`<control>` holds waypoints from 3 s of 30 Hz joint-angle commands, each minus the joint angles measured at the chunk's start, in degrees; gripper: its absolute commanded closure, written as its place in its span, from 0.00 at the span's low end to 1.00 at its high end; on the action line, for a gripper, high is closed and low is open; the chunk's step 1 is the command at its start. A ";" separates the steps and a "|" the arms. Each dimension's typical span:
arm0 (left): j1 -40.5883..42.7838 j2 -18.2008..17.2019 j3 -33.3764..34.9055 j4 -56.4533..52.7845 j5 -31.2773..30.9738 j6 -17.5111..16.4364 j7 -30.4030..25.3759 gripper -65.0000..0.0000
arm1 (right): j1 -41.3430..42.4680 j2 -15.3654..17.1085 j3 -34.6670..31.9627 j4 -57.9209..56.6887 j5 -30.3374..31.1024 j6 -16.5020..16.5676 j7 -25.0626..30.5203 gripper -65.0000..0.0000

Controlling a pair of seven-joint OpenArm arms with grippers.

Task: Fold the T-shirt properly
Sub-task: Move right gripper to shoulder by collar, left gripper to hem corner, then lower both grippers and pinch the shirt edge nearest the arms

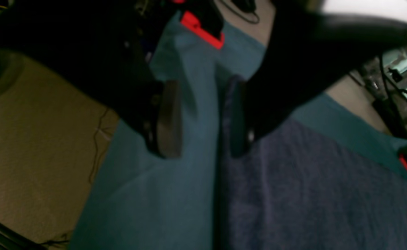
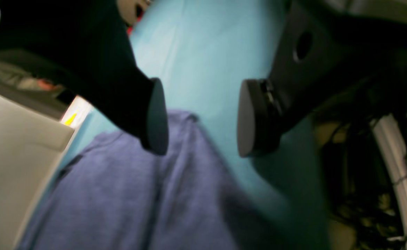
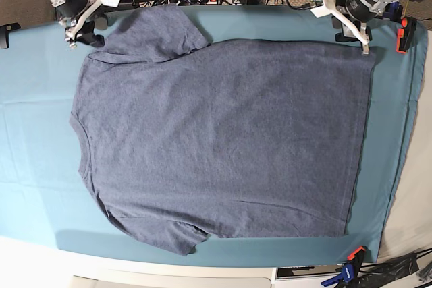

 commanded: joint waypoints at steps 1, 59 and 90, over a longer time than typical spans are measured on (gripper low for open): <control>0.28 -0.66 -0.39 0.83 0.02 0.83 -0.22 0.62 | 0.46 0.79 -0.96 0.68 -0.04 -0.90 -1.79 0.50; -7.43 -4.61 -0.48 -19.34 -2.29 11.98 -3.63 0.62 | 11.15 0.74 -20.76 0.68 -10.71 -15.72 -12.74 1.00; -3.82 -4.31 -0.42 -13.16 -5.18 10.93 -4.74 0.70 | 13.88 -0.33 -20.76 0.68 -8.81 -15.69 -13.16 1.00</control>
